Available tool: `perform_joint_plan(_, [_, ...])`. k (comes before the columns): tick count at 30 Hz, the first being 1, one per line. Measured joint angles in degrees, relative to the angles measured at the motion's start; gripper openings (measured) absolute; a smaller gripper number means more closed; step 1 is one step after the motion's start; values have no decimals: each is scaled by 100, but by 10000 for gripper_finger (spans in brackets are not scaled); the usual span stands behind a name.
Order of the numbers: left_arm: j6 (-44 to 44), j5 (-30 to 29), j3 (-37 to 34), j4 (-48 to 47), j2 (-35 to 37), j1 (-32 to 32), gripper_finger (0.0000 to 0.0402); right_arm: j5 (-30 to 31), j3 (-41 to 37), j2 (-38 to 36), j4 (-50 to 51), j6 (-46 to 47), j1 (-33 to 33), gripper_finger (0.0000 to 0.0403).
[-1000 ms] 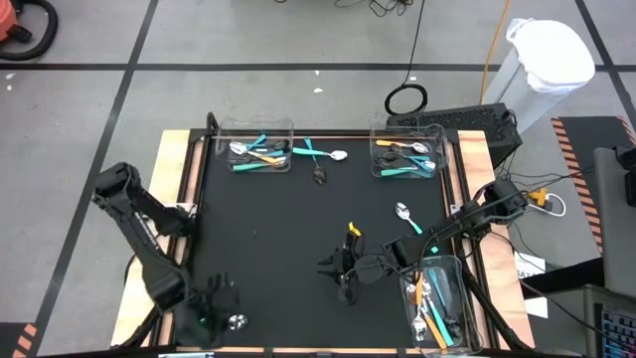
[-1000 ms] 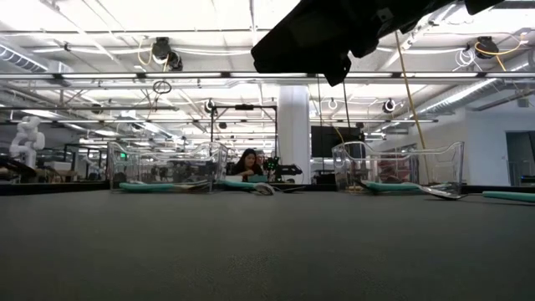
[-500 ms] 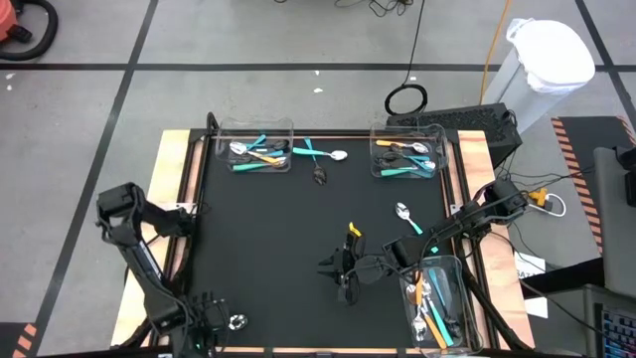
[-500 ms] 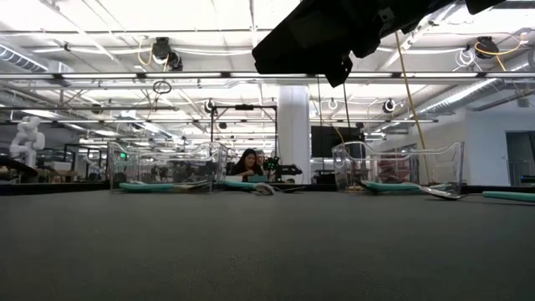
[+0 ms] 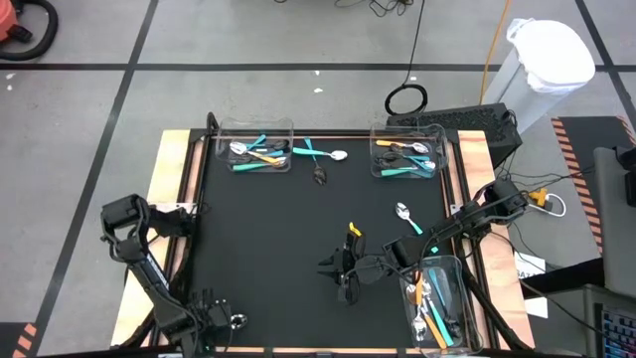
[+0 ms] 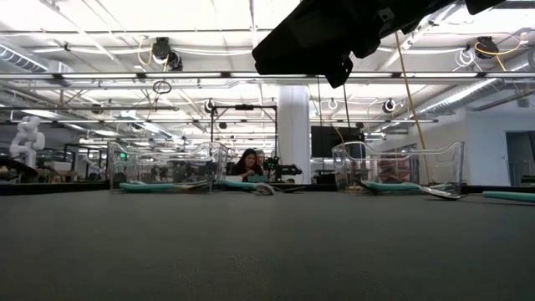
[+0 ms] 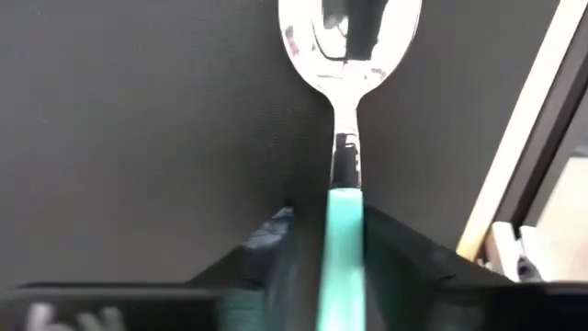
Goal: Sort silverware by color (type)
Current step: Put the light blue spoon into the top right transparent bin
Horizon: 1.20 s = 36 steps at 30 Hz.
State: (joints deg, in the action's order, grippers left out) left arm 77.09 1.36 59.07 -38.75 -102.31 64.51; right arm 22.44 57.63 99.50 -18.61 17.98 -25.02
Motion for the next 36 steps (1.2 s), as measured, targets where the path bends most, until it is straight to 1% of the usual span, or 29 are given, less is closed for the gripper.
perform_joint_plan(4, [-464, -280, -11, -62, 27, -65, 56, 1, 0, 0, 0, 1, 0, 93])
perform_joint_plan(5, [-567, -361, -9, -70, 40, -105, 44, 0, 0, 0, -2, 16, 0, 93])
perform_joint_plan(6, [-665, -470, 12, -122, 38, -161, 43, 0, 0, 0, -2, 47, 0, 93])
perform_joint_plan(9, [-750, -1042, 50, -570, 26, -354, 43, 0, 0, 2, -62, 169, 0, 93])
perform_joint_plan(12, [-777, -1752, 48, -1067, 14, -519, 45, -2, 0, 7, -497, 407, 0, 93])
perform_joint_plan(14, [-1039, -2212, 48, -1310, 16, -636, 56, -2, 2, 7, -803, 416, -13, 94])
perform_joint_plan(18, [-1204, -3392, 48, -1810, 28, -974, 65, 17, 2, 7, -991, 197, -20, 99])
perform_joint_plan(20, [-1166, -4032, 48, -1916, 46, -1188, 60, 293, 2, 7, -919, 188, -22, 102])
perform_joint_plan(23, [-1165, -4981, 50, -1790, 46, -1523, 54, 960, 2, 13, -730, 202, -20, 110])
perform_joint_plan(25, [-1281, -5562, 50, -1644, 46, -1767, 53, 1227, 2, 13, -802, 238, -18, 118])
perform_joint_plan(30, [-1356, -6950, 50, -954, 49, -2362, 56, 1251, 2, 13, -1257, 58, -18, 154])
perform_joint_plan(33, [-1763, -7362, 50, -263, 49, -2671, 59, 1375, 2, 13, -1328, 3, 27, 181])
perform_joint_plan(36, [-2618, -7398, 50, 665, 49, -2930, 59, 1376, 2, 13, -1415, -64, 110, 204])
